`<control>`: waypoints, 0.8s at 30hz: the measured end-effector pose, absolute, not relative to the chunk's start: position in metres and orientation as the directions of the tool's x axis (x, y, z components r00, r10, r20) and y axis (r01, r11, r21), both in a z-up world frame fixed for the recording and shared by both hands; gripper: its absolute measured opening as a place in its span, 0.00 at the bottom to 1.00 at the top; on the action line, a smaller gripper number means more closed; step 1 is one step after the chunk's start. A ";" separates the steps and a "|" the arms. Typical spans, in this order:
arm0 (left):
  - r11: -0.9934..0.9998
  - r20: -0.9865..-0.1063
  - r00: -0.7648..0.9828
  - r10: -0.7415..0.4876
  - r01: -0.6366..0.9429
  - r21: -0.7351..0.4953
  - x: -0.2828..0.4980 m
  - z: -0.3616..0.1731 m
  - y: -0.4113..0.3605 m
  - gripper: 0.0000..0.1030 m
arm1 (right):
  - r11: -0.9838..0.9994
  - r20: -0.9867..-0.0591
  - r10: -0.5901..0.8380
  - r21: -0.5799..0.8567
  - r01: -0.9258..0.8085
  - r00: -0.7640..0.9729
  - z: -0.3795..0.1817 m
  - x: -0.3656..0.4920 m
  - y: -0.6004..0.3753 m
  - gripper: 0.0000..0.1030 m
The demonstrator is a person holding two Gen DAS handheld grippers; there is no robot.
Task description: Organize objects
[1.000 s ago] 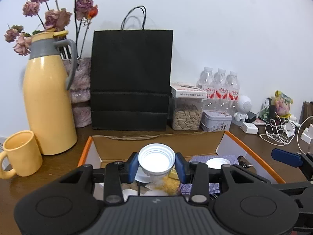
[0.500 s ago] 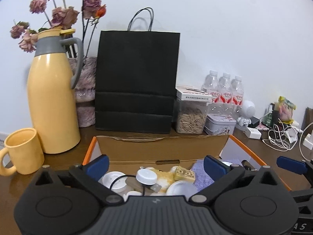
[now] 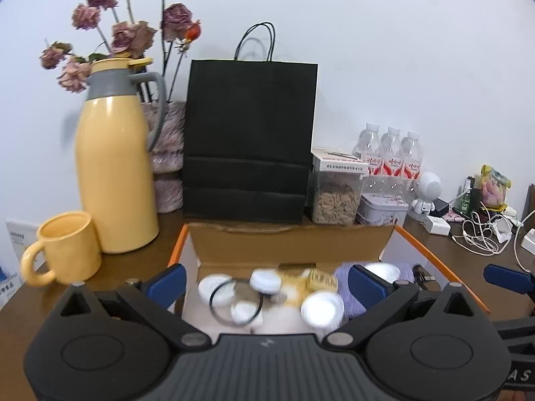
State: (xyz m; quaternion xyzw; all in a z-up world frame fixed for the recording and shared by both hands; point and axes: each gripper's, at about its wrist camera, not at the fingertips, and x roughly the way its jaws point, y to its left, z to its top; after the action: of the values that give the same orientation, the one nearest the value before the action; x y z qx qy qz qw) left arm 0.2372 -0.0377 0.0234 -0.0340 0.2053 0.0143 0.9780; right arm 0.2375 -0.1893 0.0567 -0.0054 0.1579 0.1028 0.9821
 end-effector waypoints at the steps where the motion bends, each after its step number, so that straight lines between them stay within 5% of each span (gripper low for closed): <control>1: 0.997 -0.408 0.913 0.014 -0.044 -0.065 0.230 0.023 -0.037 1.00 | 0.978 -0.317 0.203 0.018 -0.208 0.927 0.057 0.233 -0.189 1.00; 24: 0.995 -0.554 0.830 0.057 -0.095 -0.041 0.091 0.010 -0.032 1.00 | 0.972 -0.487 0.233 0.083 -0.221 0.842 0.054 0.119 -0.196 1.00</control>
State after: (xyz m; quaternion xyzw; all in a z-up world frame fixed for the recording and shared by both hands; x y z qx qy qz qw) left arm 0.0906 -0.0320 0.0101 -0.0335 0.2886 0.0398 0.9561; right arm 0.1195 -0.1962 0.0540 0.0119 0.2553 0.1182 0.9595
